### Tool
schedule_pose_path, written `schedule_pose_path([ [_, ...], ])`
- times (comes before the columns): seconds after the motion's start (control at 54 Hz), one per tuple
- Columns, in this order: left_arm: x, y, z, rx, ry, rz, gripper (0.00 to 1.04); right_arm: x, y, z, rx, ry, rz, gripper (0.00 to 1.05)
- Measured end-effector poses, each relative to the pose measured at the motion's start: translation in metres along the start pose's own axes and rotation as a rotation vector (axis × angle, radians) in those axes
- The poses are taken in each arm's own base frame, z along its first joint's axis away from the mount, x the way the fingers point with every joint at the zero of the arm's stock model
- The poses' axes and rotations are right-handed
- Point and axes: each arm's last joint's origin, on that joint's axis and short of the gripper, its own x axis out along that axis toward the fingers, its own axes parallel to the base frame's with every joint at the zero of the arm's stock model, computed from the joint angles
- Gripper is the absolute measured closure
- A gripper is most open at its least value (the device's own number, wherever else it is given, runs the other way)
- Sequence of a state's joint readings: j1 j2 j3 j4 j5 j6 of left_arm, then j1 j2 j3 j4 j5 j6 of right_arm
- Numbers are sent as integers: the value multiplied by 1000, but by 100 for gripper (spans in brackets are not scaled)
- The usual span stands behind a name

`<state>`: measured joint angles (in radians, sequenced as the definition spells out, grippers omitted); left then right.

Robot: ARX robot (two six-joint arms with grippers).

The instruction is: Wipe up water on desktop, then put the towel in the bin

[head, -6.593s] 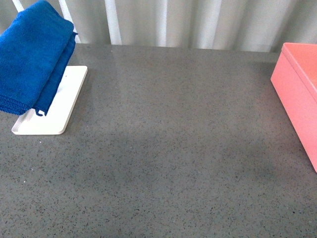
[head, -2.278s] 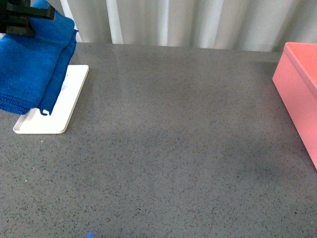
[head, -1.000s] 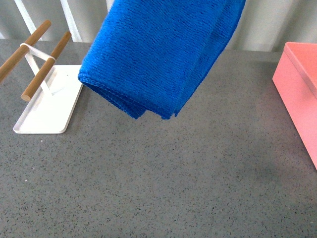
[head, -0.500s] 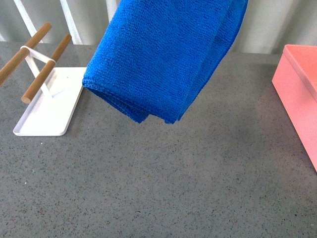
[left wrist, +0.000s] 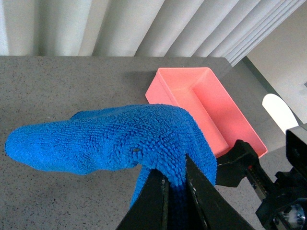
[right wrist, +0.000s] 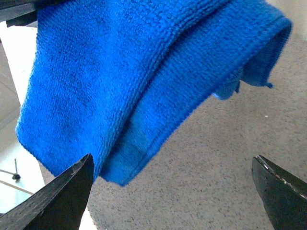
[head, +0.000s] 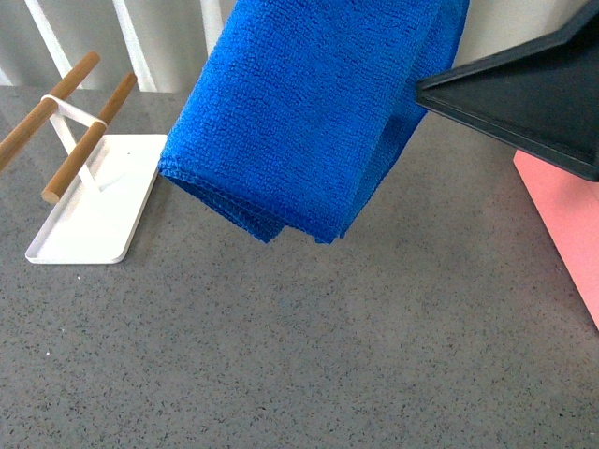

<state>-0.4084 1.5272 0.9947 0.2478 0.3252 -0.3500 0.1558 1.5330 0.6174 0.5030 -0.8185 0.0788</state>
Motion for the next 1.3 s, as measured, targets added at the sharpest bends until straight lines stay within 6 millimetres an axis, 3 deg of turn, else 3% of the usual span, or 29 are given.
schedule_pose_path([
  [0.296, 0, 0, 0, 0, 0, 0, 101, 36, -1, 9, -12, -31, 134, 7],
  [0.667, 0, 0, 0, 0, 0, 1, 101, 78, -1, 30, -25, -49, 152, 8],
  [1.0, -1, 0, 2, 2, -9, -1, 100, 84, -3, 43, 24, -132, 177, 57],
  [1.296, 0, -1, 2, 1, -9, -3, 57, 78, -13, 39, 75, -113, 113, 97],
])
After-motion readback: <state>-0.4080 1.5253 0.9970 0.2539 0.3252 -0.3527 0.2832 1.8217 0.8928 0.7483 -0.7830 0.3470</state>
